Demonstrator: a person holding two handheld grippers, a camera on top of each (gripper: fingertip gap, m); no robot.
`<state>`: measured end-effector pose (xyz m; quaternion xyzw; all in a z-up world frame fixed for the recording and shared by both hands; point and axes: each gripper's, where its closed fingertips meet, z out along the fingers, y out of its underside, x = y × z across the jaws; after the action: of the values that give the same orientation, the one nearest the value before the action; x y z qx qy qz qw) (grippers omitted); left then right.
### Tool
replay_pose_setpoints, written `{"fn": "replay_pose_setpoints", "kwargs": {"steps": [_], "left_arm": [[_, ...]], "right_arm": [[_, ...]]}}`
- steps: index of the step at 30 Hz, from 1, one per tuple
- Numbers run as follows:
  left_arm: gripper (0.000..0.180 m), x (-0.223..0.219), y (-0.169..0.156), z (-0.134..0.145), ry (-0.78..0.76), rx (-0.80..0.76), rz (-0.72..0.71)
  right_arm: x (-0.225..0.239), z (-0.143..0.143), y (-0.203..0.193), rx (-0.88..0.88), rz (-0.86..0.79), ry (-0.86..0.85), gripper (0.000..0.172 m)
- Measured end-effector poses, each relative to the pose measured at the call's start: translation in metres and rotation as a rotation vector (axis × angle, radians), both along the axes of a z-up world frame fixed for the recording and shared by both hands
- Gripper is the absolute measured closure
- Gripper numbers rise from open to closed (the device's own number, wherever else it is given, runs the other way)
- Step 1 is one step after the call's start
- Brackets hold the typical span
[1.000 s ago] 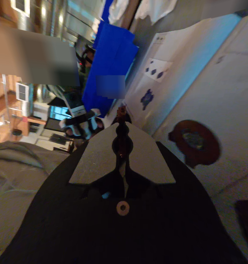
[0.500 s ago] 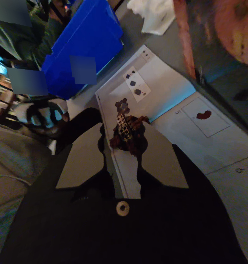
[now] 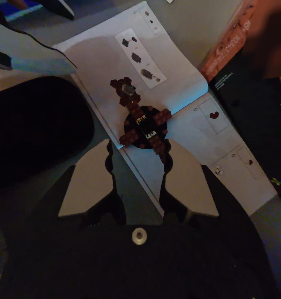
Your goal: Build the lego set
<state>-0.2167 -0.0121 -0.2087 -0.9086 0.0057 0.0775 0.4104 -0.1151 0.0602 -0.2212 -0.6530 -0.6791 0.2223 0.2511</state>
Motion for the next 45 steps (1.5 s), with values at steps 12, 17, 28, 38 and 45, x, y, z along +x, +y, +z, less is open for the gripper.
{"fn": "replay_pose_setpoints", "kwargs": {"steps": [12,17,28,38,45], "left_arm": [[0.131,-0.009,0.008,-0.013,0.058,-0.072,0.063],[0.131,-0.008,0.007,-0.013,0.066,-0.076,0.061],[0.132,-0.002,0.004,-0.009,0.061,-0.080,0.053],[0.132,0.001,0.003,-0.010,0.057,-0.085,0.041],[0.130,0.010,0.003,-0.014,0.020,-0.099,0.003]], "right_arm": [[-0.001,-0.009,-0.005,-0.029,-0.022,-0.022,0.112],[-0.001,-0.008,-0.007,-0.032,-0.023,-0.013,0.113],[0.003,-0.004,-0.011,-0.029,-0.026,0.000,0.113],[0.005,-0.004,-0.013,-0.031,-0.032,0.001,0.113],[0.007,-0.008,-0.012,-0.037,-0.040,-0.010,0.110]]}}
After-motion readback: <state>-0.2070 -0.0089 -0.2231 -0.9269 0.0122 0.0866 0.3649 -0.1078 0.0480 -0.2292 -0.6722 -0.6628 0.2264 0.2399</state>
